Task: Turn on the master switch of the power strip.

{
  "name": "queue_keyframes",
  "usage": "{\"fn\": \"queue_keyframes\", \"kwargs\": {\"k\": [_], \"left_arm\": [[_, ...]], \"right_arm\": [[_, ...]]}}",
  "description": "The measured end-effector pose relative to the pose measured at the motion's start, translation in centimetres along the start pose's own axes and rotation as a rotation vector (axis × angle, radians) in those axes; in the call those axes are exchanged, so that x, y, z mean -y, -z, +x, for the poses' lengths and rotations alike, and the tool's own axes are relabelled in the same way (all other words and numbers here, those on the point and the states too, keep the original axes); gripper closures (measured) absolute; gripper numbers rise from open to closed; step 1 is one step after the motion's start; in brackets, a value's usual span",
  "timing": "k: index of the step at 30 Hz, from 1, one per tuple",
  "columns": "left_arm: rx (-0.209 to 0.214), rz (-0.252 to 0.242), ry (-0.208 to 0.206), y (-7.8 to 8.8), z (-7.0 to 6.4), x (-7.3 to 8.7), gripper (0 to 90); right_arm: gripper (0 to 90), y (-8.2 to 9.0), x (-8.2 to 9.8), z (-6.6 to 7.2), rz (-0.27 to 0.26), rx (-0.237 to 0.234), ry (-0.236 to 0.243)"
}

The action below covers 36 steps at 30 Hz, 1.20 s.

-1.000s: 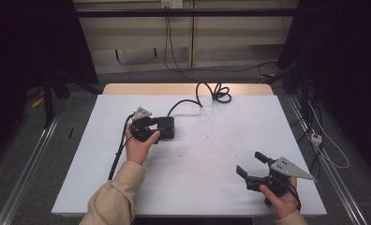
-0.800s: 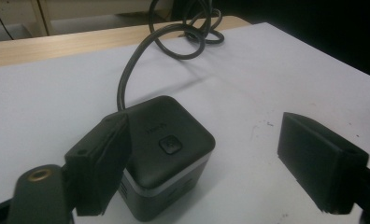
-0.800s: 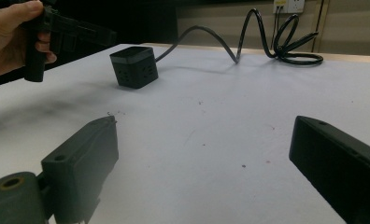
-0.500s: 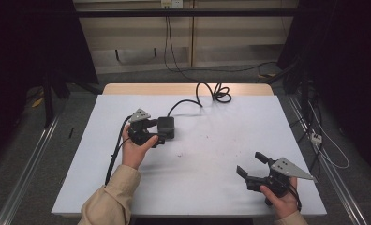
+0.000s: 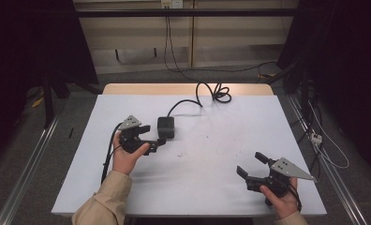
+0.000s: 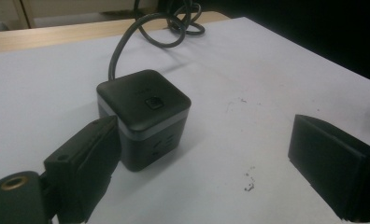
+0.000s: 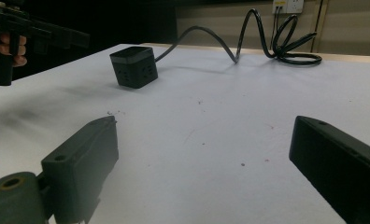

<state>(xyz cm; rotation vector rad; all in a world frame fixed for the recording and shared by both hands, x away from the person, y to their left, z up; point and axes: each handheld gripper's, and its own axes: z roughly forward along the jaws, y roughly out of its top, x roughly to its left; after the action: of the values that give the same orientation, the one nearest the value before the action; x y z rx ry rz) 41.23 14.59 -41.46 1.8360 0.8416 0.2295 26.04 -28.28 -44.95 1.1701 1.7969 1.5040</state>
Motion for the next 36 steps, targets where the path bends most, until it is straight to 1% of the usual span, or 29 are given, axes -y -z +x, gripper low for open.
{"fn": "queue_keyframes", "kwargs": {"k": [6,9,14,16,18,21,28,36], "left_arm": [[0.002,0.009,-0.003,0.9,0.2,0.7,8.8],[0.003,0.003,0.005,1.4,0.3,1.1,8.5],[0.001,-0.001,0.006,2.0,0.5,1.5,8.3],[0.003,-0.001,0.003,2.2,0.5,1.7,8.2],[-0.006,0.007,-0.009,2.5,0.5,1.7,8.0],[-0.002,-0.004,-0.006,3.0,0.5,1.9,7.8],[-0.023,0.001,-0.001,3.9,1.0,2.6,7.9],[-0.038,-0.001,-0.007,4.7,1.2,2.8,7.7]], "right_arm": [[7.7,0.0,0.0,0.0,-0.002,0.001,-0.001],[7.7,0.0,0.0,0.0,-0.001,0.000,0.003],[7.7,0.1,0.0,-0.1,0.000,0.000,0.002],[7.7,0.1,0.0,0.0,-0.003,0.000,-0.001],[7.7,0.1,0.0,0.0,-0.005,-0.002,0.000],[7.7,0.1,0.0,0.0,-0.005,-0.001,-0.001],[7.7,0.1,-0.1,0.0,-0.005,-0.002,-0.001],[7.7,0.1,0.0,0.0,-0.004,-0.001,-0.001]]}}
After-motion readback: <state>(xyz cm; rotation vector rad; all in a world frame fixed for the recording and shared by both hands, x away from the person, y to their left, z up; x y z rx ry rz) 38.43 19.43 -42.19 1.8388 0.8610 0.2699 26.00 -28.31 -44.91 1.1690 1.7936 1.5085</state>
